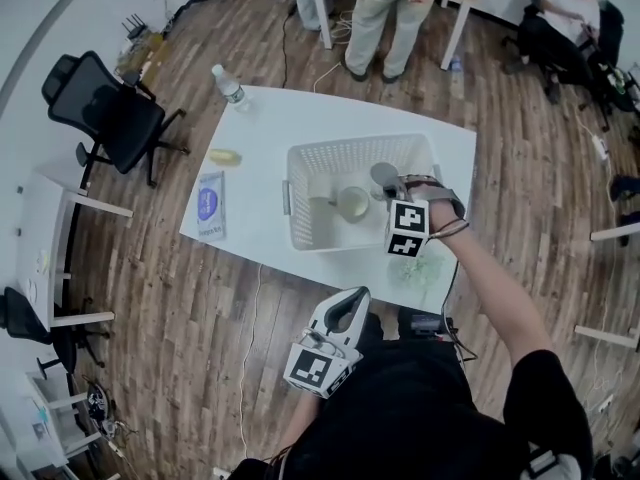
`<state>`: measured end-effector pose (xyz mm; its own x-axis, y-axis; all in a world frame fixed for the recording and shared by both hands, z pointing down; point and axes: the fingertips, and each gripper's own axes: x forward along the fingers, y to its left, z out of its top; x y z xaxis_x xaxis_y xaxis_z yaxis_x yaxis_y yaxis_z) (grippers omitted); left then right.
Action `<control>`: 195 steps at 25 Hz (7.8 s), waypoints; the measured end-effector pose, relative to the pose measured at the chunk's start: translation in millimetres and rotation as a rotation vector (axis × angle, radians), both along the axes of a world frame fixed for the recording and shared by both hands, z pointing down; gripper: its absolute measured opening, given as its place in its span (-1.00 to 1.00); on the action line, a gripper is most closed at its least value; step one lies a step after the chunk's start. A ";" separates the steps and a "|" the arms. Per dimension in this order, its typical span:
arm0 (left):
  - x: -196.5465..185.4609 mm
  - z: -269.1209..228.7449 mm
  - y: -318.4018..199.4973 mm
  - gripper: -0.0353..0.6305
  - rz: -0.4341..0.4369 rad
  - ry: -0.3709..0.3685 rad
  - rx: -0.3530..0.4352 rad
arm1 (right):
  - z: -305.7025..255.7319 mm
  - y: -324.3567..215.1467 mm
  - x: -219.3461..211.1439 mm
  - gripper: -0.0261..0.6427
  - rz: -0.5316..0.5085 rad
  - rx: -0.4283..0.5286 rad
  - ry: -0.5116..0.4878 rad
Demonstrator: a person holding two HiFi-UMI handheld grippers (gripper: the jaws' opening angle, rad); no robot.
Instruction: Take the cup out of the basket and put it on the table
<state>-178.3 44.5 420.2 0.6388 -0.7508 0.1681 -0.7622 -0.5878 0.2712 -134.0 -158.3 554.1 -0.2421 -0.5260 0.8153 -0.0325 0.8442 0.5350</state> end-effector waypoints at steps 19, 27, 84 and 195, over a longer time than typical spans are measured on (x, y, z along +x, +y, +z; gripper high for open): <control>53.3 4.7 -10.1 -0.86 0.059 0.047 -0.026 | -89.3 16.6 65.7 -0.85 0.011 0.166 -0.147; 54.0 8.2 -12.0 -0.86 0.059 0.036 -0.037 | -63.1 13.7 62.5 -0.85 0.001 0.080 -0.085; -4.8 27.0 -3.8 -0.86 -0.008 0.041 -0.088 | -40.6 27.3 14.2 -0.83 -0.060 -0.622 -0.109; -27.9 249.5 -230.0 -0.32 0.458 -0.980 -0.608 | -124.8 183.2 210.6 -0.85 0.762 -0.010 -1.208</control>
